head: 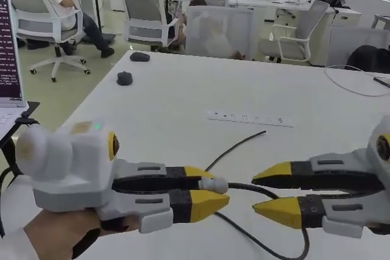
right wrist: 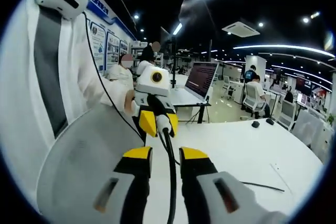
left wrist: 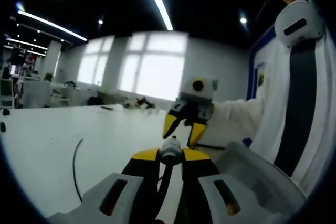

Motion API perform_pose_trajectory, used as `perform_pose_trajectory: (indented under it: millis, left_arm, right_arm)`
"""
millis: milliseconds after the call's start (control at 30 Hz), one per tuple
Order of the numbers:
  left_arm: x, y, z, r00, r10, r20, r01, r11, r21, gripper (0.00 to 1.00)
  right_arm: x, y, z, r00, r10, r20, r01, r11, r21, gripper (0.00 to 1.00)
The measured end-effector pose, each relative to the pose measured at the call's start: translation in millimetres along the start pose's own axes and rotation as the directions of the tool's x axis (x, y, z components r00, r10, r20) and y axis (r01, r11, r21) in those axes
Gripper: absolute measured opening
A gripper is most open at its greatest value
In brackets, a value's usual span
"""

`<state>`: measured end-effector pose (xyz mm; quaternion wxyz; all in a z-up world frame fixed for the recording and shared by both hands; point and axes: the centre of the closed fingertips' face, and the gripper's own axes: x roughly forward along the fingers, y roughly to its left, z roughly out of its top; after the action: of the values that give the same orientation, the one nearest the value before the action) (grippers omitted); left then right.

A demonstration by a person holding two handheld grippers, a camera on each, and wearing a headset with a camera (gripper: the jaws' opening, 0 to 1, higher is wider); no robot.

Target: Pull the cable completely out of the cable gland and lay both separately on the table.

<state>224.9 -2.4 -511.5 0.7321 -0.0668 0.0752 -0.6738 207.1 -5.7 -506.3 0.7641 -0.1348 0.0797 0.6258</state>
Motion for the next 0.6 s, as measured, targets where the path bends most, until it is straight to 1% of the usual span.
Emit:
perform_pose_trajectory:
  millis: [67,200,233,333,367,400,433,467,600]
  left_arm:
    - [0.0,-0.3,-0.4,1.0000,-0.003,-0.004,0.003,1.000,0.002,0.16]
    - [-0.2,-1.6,-2.1,0.9998,-0.007,-0.016,0.007,1.000,0.012,0.16]
    - [-1.1,1.5,-2.5,0.9998,0.005,-0.020,-0.004,1.000,0.024,0.16]
    - [-1.4,2.1,-1.2,0.9999,0.004,-0.012,-0.003,1.000,0.018,0.16]
    - [-1.3,1.5,-0.7,0.9999,0.000,-0.012,0.000,1.000,0.024,0.16]
    - [-0.8,-0.3,-0.9,0.9999,-0.008,-0.013,0.009,1.000,0.023,0.16]
    - [-0.2,1.5,0.2,1.0000,0.006,-0.007,-0.005,0.999,0.042,0.16]
    - [-0.3,0.3,-0.9,0.9999,0.000,-0.014,0.000,0.999,0.040,0.16]
    - [-2.0,2.9,-0.8,0.9999,0.008,-0.014,-0.007,0.999,0.039,0.16]
  right_arm:
    - [5.7,0.8,-0.7,0.9998,0.007,-0.019,-0.008,1.000,-0.022,0.16]
    - [13.1,-2.0,-1.3,0.9997,0.018,-0.014,-0.019,1.000,-0.022,0.13]
    - [13.2,-4.2,-3.3,0.9996,0.017,-0.021,-0.017,1.000,-0.012,0.12]
    - [12.3,-5.4,-2.6,0.9998,0.019,-0.011,-0.019,1.000,-0.007,0.10]
    - [11.6,-6.8,-2.2,0.9999,0.013,-0.009,-0.013,1.000,-0.009,0.08]
    - [10.6,-12.1,-2.8,0.9999,-0.010,-0.013,0.010,1.000,-0.022,0.05]
    - [9.6,-10.2,-2.6,0.9999,0.010,-0.010,-0.010,1.000,-0.010,0.04]
    - [10.0,-10.2,-2.2,0.9999,0.015,-0.008,-0.015,1.000,-0.002,0.04]
    - [12.6,-10.7,-2.0,0.9999,0.008,-0.014,-0.008,1.000,-0.004,0.04]
